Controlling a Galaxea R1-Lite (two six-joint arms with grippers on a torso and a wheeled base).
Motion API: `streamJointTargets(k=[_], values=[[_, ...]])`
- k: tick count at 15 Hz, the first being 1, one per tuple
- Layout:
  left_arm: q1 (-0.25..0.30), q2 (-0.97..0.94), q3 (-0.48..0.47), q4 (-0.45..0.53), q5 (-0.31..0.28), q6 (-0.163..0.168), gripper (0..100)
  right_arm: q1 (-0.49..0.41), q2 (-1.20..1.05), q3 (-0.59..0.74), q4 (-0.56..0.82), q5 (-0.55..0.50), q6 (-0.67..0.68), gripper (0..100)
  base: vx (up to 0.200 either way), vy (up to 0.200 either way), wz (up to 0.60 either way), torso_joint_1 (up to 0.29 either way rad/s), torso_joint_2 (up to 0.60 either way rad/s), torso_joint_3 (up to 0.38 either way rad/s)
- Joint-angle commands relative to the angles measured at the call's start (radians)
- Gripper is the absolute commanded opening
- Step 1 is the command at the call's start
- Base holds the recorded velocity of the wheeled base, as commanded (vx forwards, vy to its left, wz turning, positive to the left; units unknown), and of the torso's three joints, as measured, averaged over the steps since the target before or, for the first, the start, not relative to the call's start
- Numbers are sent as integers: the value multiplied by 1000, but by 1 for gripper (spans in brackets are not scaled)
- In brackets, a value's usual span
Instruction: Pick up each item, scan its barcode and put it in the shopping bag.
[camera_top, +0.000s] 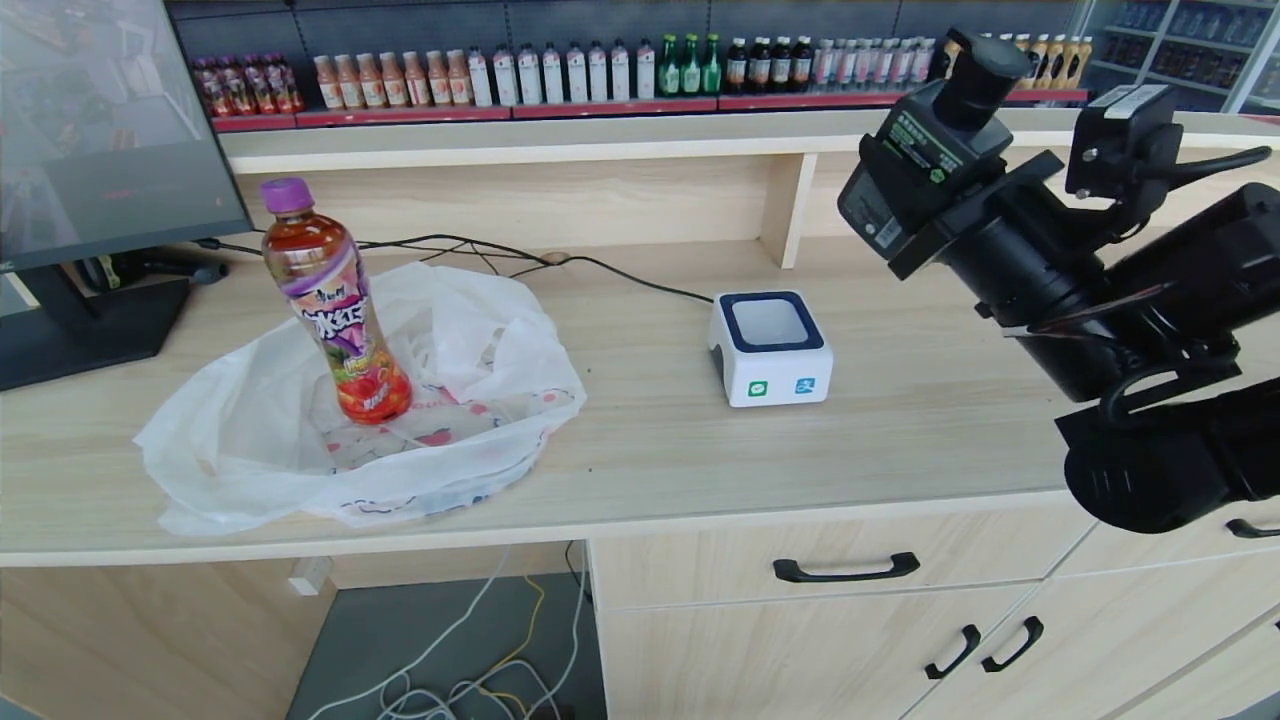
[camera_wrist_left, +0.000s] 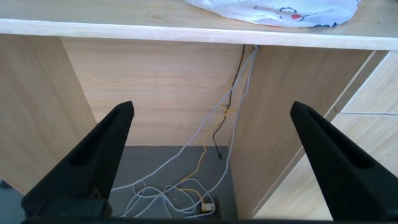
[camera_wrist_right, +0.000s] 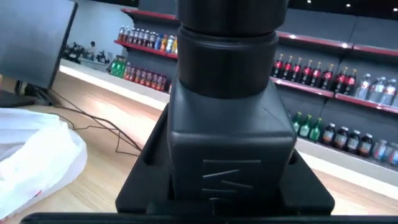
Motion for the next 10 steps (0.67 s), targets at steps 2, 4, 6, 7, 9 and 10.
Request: streamJointTargets(k=[2,4,6,7,9,10], values=[[0,0,0,0,0,0,100,2,-62,124,0,-124,65,0,0,0,0,0,0,0],[0,0,0,0,0,0,100,10,-116,228,0,-247,109,0,0,0,0,0,0,0],[0,0,0,0,0,1,100,16,-119,243,0,-305,117,0,0,0,0,0,0,0],[0,0,0,0,0,1,100,18,-119,245,0,-308,118,0,0,0,0,0,0,0],[0,0,0,0,0,0,100,42,-90,250,0,-359,149,0,0,0,0,0,0,0],[0,0,0,0,0,0,100,55,-85,257,0,-359,150,0,0,0,0,0,0,0]])
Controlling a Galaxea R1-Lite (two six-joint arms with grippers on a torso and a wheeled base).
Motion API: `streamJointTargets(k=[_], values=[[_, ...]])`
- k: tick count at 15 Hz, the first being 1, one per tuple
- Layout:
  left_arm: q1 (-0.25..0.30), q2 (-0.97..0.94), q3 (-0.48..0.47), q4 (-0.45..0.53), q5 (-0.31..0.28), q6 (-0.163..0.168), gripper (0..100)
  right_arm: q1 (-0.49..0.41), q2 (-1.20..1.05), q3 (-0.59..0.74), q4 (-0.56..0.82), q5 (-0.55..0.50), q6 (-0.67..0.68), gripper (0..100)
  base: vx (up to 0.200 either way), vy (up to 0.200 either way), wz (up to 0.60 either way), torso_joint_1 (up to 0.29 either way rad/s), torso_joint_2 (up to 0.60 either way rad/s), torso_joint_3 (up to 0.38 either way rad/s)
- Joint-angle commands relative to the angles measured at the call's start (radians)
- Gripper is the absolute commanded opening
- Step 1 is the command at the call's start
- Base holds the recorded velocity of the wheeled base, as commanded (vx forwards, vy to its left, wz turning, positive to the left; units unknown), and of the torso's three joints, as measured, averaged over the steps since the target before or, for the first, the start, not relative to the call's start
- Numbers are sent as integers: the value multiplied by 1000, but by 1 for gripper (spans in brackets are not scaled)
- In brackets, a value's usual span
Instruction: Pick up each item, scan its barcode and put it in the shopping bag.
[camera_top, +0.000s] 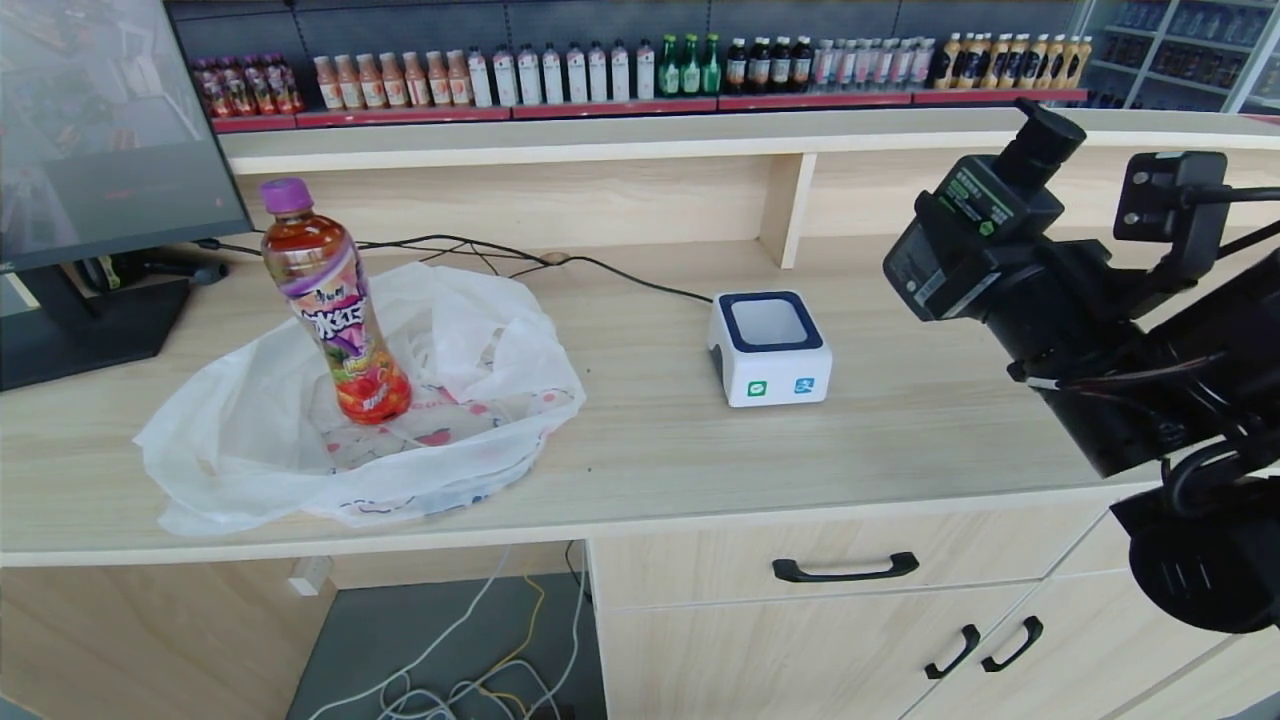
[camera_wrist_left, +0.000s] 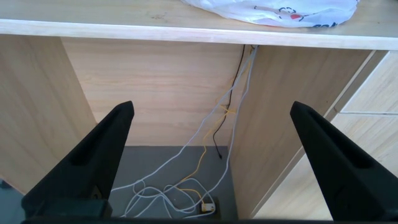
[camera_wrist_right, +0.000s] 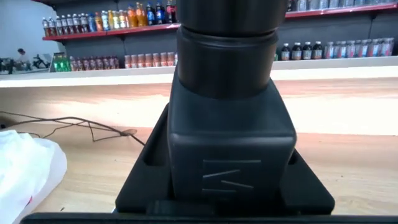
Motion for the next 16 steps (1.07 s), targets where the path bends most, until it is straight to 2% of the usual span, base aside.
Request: streamJointTargets(k=[1,3,11,16], values=[[0,0,0,0,0,0,100,19,14,23,-1,0,4,0,0,0,0,0,0,0],[0,0,0,0,0,0,100,39,10,81,-1,2,26,0,0,0,0,0,0,0],[0,0,0,2,0,-3,100,43,42,83,-1,2,34,0,0,0,0,0,0,0],[0,0,0,2,0,-3,100,46,62,72,-1,2,35,0,0,200,0,3,4,3]])
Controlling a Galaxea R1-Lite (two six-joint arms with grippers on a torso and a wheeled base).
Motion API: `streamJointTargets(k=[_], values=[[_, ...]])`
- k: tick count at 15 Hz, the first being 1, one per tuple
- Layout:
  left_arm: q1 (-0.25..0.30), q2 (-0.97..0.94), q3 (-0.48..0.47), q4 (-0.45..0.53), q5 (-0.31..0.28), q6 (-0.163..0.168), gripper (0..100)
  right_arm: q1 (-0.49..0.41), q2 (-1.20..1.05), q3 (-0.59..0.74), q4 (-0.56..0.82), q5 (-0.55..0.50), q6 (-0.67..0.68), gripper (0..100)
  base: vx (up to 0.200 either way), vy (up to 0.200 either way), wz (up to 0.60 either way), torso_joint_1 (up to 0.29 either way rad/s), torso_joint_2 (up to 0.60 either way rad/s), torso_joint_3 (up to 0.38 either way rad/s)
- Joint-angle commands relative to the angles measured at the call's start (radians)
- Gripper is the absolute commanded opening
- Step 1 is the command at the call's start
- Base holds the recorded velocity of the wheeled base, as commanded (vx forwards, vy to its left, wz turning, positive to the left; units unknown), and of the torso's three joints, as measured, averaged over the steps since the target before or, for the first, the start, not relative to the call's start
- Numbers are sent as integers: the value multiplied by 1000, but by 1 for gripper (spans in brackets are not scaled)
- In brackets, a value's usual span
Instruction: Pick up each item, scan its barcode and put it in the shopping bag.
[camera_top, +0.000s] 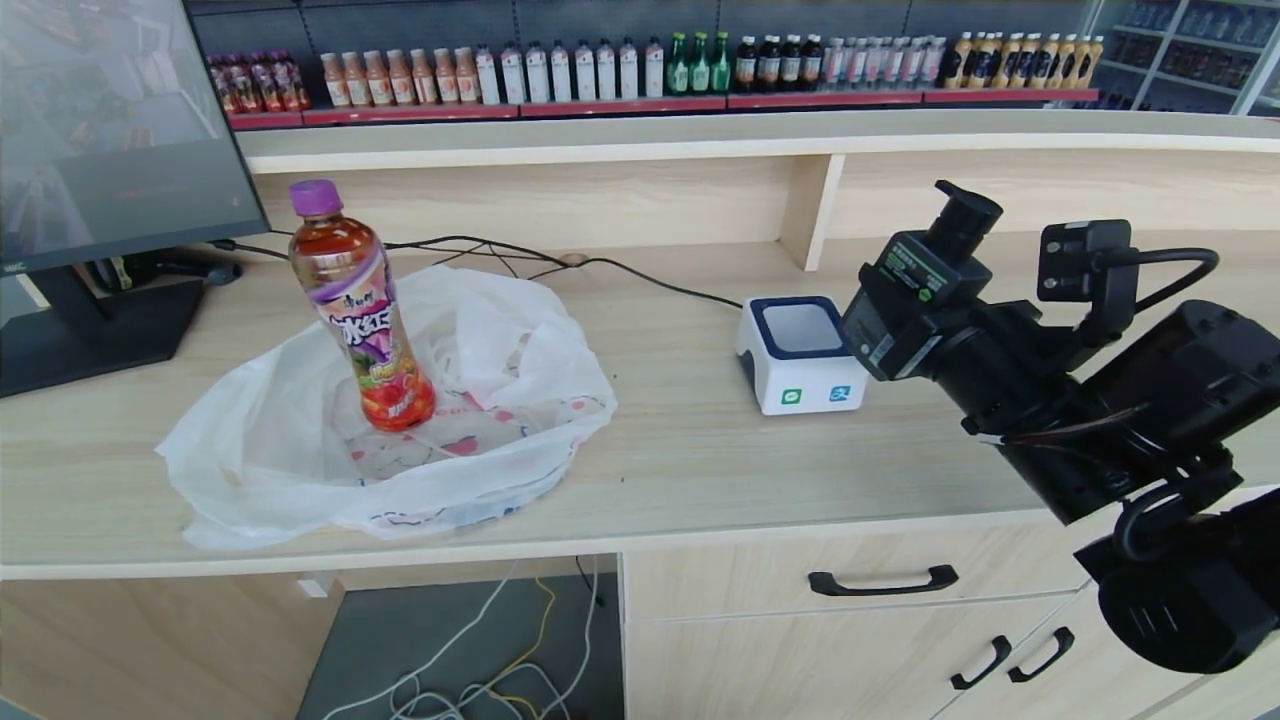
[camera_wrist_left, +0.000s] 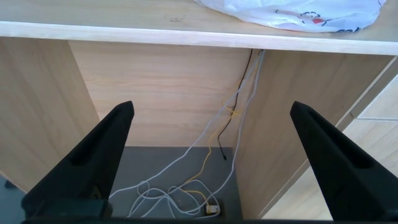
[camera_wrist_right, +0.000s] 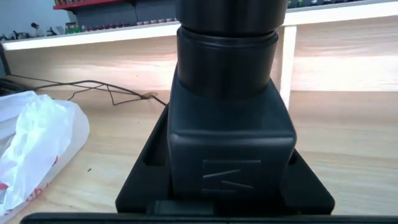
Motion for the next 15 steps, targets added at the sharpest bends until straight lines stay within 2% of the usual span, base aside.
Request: streamJointTargets(k=[1,11,15], values=[[1,0,0,-1,0,-1,100,-1,14,-2,-4,0,0,0,0,200,0,7,7,7],[1,0,0,-1,0,-1,100,16,-2,-1,-4,0,0,0,0,200,0,1,1,3],[1,0,0,-1,0,1,100,70,-28,7,-4,0,0,0,0,200,0,2,2,4]])
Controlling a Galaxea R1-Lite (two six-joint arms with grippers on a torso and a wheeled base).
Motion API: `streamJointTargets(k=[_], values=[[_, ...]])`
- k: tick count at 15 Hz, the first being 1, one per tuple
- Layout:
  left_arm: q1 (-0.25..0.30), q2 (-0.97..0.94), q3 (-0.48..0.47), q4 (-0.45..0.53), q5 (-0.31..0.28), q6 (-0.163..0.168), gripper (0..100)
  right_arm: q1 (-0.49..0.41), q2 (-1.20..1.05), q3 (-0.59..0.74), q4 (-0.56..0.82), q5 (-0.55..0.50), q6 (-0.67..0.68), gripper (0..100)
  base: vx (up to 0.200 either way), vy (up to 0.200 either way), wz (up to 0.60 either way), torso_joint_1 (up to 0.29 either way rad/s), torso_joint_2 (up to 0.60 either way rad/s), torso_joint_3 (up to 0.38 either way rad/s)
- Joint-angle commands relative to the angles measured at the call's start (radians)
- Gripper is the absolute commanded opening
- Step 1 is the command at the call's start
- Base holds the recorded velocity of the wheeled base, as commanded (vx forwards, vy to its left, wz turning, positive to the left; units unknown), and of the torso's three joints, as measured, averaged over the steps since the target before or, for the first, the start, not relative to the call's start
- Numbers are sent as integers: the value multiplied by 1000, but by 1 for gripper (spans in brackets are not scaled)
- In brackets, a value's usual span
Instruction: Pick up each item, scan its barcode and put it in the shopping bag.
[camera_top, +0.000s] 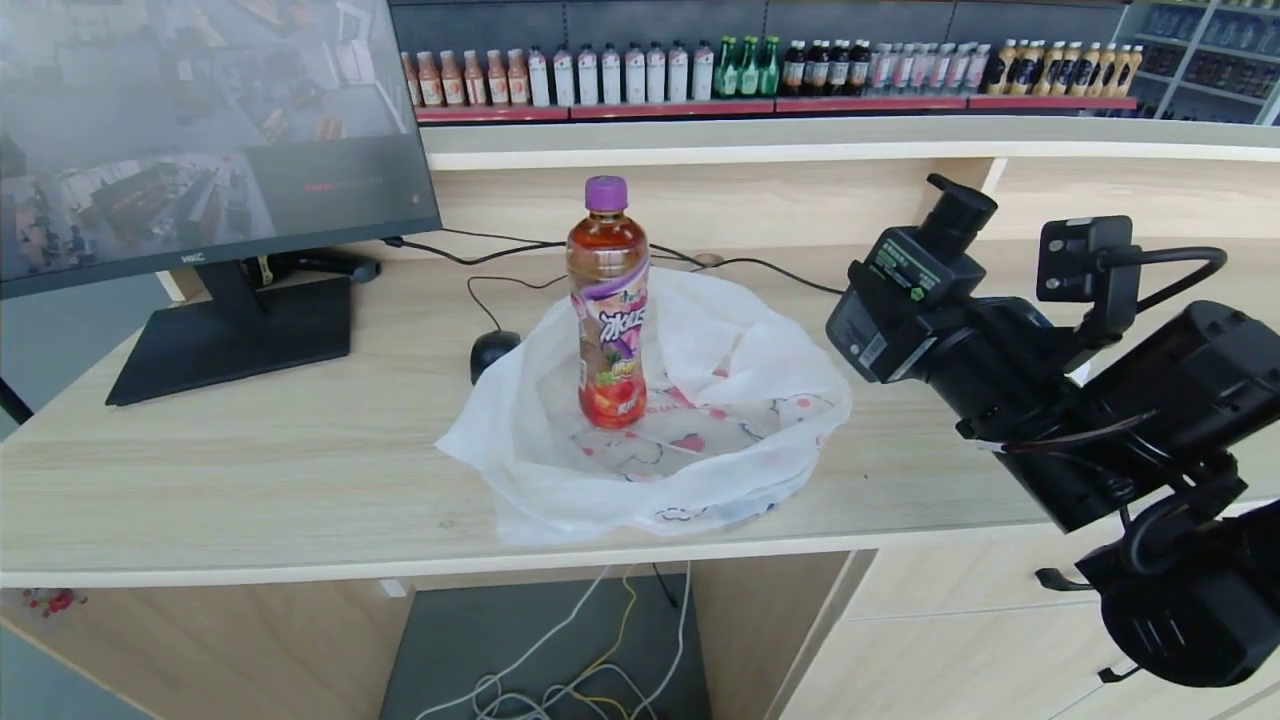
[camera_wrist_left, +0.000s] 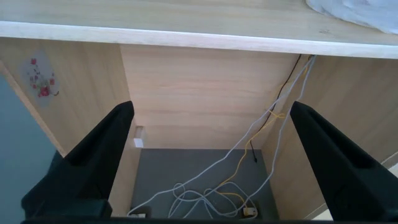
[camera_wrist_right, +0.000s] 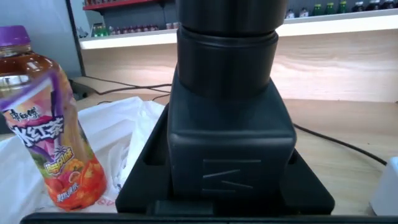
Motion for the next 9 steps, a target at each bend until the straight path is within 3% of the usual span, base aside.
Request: streamJointTargets(k=[1,2,9], values=[[0,0,0,0,0,0,100,46,-13,-2,-1,0,0,0,0,200,0,2,2,2],[0,0,0,0,0,0,100,65,-10,-4,-1,1,0,0,0,200,0,17,2,2],[0,0,0,0,0,5,100,76,65,19,-1,0,2,0,0,0,0,0,0,0]])
